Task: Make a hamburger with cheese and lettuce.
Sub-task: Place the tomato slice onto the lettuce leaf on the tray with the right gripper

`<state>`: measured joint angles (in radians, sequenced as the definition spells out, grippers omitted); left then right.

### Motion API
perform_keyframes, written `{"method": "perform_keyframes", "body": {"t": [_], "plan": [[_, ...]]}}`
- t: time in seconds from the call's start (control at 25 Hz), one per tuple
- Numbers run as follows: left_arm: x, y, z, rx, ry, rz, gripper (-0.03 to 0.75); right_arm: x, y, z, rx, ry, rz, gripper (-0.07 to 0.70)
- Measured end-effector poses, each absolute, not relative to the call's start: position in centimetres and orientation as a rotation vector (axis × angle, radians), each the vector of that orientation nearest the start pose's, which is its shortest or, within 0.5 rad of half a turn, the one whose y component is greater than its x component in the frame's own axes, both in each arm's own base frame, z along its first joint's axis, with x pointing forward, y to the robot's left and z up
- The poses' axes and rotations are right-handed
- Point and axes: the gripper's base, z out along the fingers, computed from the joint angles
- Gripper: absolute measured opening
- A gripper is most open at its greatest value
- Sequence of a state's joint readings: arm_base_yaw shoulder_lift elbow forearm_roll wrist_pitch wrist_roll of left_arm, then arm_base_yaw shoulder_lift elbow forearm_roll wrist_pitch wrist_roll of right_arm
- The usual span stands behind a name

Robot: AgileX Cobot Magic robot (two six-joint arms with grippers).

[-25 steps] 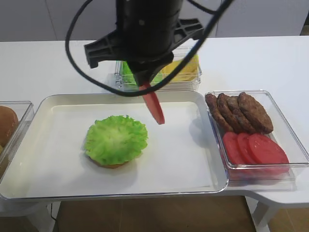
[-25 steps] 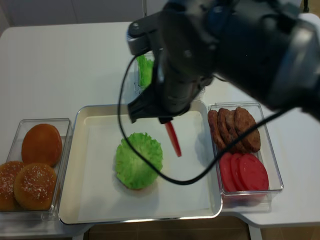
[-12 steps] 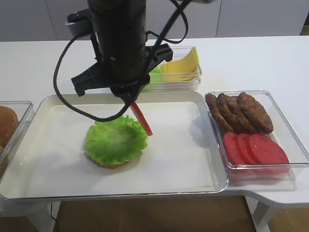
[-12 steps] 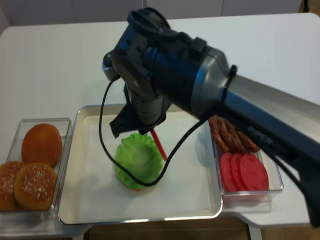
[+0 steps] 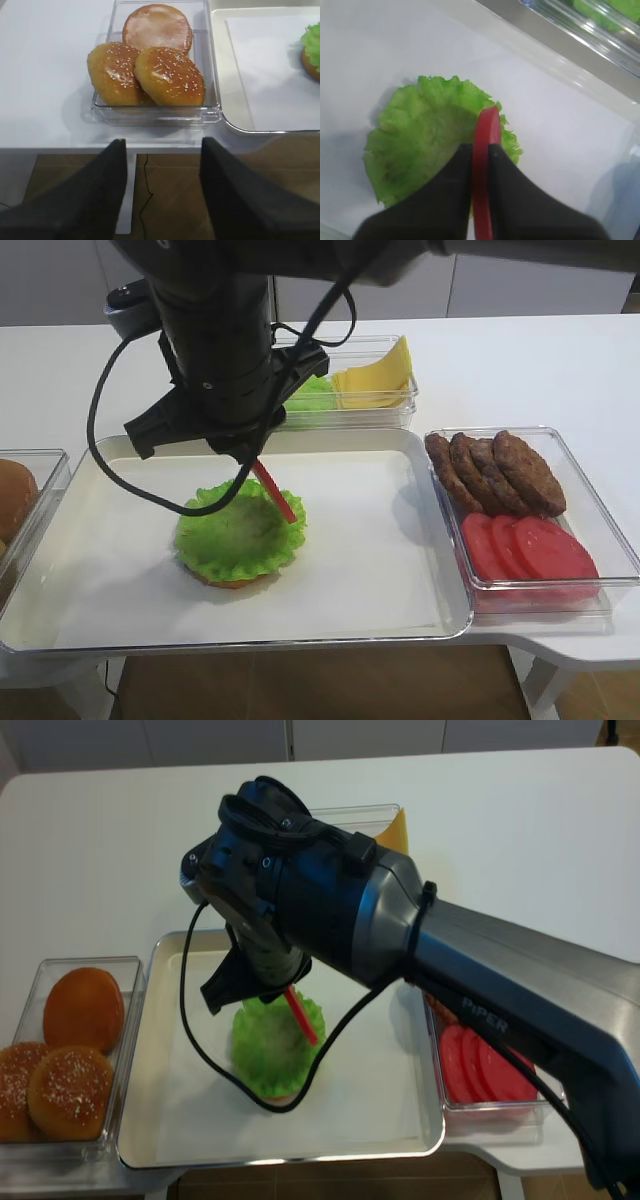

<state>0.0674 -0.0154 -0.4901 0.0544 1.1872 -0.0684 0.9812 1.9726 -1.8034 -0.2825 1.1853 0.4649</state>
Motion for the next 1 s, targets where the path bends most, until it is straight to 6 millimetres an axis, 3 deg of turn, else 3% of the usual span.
{"method": "perform_keyframes", "body": {"t": [1.0], "plan": [[-1.23,0.38,26.46,-0.154,2.159,0.066,0.349,25.78,34.27,28.18,-0.809,2.604,-0.013,0.061]]}}
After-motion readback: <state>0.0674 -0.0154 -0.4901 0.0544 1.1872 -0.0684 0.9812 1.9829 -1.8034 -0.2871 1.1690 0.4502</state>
